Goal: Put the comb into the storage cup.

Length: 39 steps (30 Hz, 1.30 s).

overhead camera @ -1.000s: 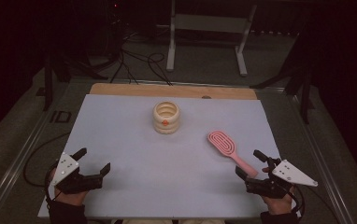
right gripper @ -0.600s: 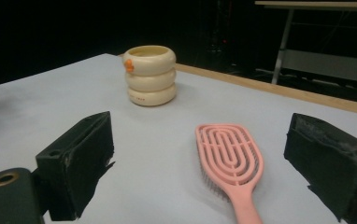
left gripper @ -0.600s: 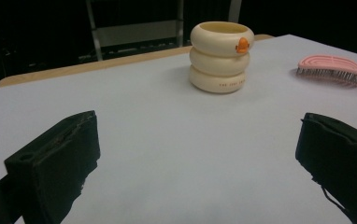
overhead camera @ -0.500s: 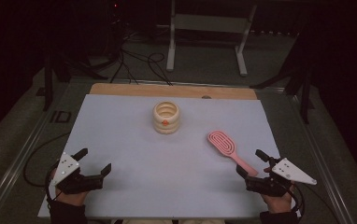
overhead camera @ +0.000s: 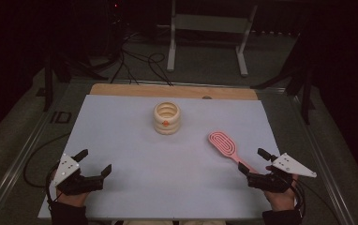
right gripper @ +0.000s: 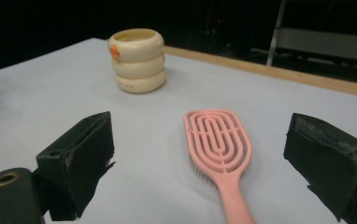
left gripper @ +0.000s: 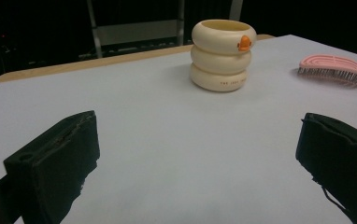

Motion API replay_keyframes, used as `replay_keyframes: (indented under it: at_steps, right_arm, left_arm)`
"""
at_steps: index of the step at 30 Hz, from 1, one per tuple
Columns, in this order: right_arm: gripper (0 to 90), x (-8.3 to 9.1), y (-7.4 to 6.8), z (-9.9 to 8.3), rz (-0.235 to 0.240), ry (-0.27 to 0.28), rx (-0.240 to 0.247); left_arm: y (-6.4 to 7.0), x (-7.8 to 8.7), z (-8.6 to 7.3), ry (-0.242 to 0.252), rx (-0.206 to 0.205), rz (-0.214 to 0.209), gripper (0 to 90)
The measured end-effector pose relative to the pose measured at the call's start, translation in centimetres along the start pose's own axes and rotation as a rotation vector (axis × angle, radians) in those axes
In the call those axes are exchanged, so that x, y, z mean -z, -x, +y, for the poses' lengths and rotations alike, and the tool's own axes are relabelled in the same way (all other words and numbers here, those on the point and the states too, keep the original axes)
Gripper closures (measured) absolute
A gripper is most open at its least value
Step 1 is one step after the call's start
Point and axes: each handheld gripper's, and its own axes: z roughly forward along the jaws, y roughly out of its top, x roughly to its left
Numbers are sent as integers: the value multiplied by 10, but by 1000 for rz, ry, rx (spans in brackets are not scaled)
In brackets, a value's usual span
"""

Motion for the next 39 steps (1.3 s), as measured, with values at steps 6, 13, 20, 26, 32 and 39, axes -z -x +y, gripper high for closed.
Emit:
replay_keyframes:
  at_steps: [6, 13, 20, 26, 32, 39]
  right_arm:
    - [82, -6, 1, 16, 2, -85, 44]
    - [82, -18, 5, 36, 8, -158, 78]
    - [83, -27, 10, 45, 0, -211, 89]
    - [83, -35, 15, 51, -3, -253, 98]
    - [83, -40, 17, 54, -8, -277, 110]
    - [83, -55, 21, 60, -11, -351, 153]
  left_arm:
    - [2, -3, 0, -13, -11, -3, 6]
    - [2, -3, -1, -18, -14, -2, 6]
    - [2, -4, -2, -19, -11, -1, 6]
    - [3, -5, -3, -24, -16, -3, 6]
    - [3, -5, -3, -23, -18, -2, 6]
    - [3, -5, -3, -26, -20, -3, 6]
